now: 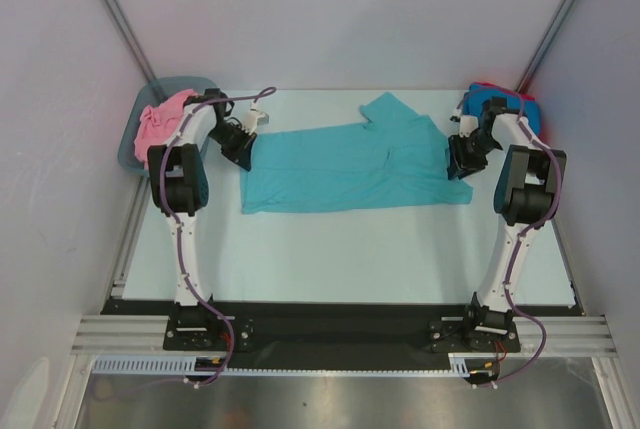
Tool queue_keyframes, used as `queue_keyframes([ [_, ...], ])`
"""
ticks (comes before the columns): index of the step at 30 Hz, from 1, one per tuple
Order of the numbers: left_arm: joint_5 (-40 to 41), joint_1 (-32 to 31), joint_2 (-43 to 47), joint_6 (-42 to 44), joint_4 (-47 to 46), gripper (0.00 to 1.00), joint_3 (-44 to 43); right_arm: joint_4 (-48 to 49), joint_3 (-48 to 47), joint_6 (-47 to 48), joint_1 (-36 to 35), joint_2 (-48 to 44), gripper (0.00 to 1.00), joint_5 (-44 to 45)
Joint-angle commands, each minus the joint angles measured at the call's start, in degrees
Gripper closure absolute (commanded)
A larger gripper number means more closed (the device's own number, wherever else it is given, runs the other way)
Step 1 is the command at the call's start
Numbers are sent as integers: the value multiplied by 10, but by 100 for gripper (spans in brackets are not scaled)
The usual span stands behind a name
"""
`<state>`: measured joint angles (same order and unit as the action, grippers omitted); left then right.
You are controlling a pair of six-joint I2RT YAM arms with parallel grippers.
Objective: Fold and stack the t-shirts
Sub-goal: Fold the tshirt
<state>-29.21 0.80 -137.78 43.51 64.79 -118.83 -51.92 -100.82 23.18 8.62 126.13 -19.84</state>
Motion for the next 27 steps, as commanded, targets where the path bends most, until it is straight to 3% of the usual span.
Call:
queue_keyframes([
  [1,-2,-3,58,-1,-5,100,3,10,7,5,4,1,57,5],
  [10,-3,-3,64,0,-1,100,7,17,15,6,12,3,59,9],
  [13,-3,-3,65,0,-1,100,10,17,17,6,19,5,68,2],
  [19,2,-3,66,2,0,100,12,20,15,5,39,13,73,0],
  [25,4,-3,68,4,-1,100,18,19,18,6,41,19,90,-1],
  [27,5,-4,67,3,-1,100,18,20,18,5,41,21,90,-2],
])
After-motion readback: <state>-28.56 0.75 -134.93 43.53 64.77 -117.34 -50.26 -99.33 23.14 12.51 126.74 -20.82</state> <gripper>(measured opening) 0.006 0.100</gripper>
